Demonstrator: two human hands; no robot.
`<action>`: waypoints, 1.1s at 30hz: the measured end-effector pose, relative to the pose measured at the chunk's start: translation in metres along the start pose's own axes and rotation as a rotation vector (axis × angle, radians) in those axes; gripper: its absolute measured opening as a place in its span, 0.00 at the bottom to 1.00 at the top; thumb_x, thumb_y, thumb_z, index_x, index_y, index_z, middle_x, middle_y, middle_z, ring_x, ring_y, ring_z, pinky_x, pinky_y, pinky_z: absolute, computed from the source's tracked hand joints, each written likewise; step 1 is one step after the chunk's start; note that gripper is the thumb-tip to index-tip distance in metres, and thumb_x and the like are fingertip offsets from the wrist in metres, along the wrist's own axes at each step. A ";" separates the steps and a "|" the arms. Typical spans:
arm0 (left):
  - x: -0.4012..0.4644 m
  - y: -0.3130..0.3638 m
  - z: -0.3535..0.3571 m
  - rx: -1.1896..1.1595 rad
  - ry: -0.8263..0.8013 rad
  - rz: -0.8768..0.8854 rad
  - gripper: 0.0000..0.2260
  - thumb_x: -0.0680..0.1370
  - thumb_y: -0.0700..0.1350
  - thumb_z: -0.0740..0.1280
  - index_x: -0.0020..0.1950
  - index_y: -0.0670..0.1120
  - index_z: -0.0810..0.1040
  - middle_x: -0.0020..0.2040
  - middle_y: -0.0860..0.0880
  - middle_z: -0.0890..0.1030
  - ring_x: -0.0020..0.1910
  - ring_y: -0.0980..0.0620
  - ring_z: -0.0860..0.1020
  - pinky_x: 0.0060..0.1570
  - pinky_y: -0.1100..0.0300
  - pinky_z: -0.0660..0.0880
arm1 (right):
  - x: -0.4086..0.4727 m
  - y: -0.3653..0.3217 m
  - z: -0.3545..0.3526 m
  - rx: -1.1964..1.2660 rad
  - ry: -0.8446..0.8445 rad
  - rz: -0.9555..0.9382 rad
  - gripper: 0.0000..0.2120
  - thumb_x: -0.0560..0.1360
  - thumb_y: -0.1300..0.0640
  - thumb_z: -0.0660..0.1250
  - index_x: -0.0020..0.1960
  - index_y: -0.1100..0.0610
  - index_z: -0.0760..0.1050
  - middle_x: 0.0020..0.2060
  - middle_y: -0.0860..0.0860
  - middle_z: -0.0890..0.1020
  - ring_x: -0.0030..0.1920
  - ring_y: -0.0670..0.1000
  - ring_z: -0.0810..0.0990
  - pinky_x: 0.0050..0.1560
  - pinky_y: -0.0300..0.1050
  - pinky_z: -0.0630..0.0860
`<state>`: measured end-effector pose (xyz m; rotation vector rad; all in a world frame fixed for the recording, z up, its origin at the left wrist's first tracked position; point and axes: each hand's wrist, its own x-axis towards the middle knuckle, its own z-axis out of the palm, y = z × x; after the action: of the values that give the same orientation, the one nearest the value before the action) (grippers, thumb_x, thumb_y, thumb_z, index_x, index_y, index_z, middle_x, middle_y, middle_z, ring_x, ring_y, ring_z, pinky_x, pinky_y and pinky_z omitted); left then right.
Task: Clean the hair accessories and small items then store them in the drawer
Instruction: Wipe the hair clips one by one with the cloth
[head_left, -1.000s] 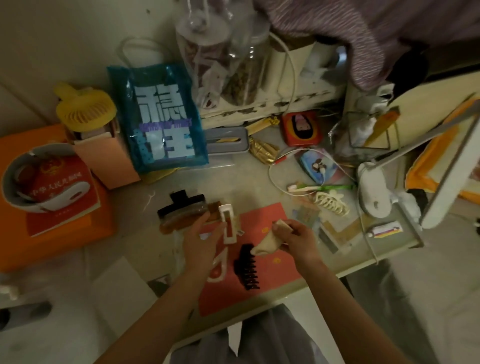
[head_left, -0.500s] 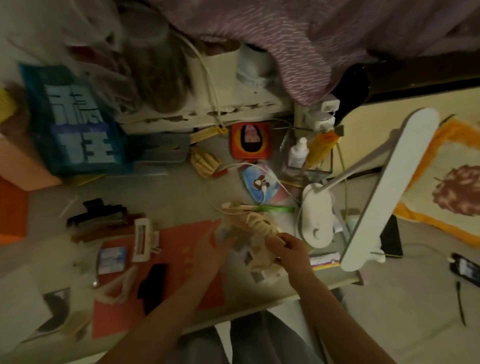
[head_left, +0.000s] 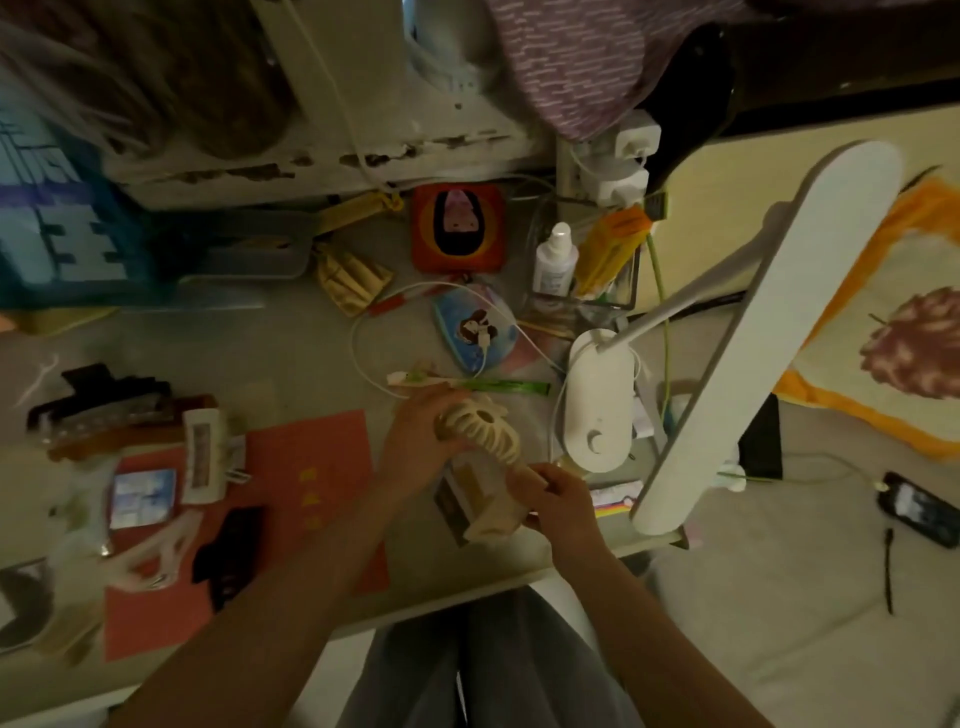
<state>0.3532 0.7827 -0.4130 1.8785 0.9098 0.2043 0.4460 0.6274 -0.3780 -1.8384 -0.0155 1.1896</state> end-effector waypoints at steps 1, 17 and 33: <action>0.004 0.000 0.002 -0.003 -0.018 0.010 0.26 0.67 0.38 0.77 0.63 0.41 0.76 0.63 0.42 0.75 0.61 0.49 0.72 0.61 0.56 0.68 | 0.000 0.001 0.000 0.002 -0.001 0.001 0.04 0.76 0.60 0.67 0.43 0.54 0.77 0.40 0.52 0.81 0.42 0.52 0.81 0.42 0.43 0.81; 0.007 -0.020 0.011 -0.020 0.046 -0.013 0.23 0.67 0.41 0.77 0.60 0.43 0.79 0.56 0.48 0.76 0.54 0.56 0.72 0.50 0.83 0.62 | -0.002 0.017 -0.005 0.132 0.052 0.109 0.03 0.76 0.60 0.67 0.48 0.53 0.77 0.49 0.55 0.81 0.49 0.53 0.81 0.42 0.40 0.81; -0.042 0.056 -0.054 -0.540 0.158 -0.357 0.12 0.68 0.33 0.74 0.47 0.47 0.78 0.42 0.54 0.80 0.42 0.58 0.79 0.41 0.68 0.77 | -0.039 -0.046 0.000 0.188 -0.033 -0.149 0.05 0.76 0.60 0.67 0.49 0.55 0.82 0.47 0.60 0.83 0.50 0.60 0.83 0.54 0.55 0.80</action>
<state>0.3247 0.7808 -0.3298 1.1955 1.1478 0.3439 0.4451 0.6367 -0.3183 -1.6248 -0.0567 1.0792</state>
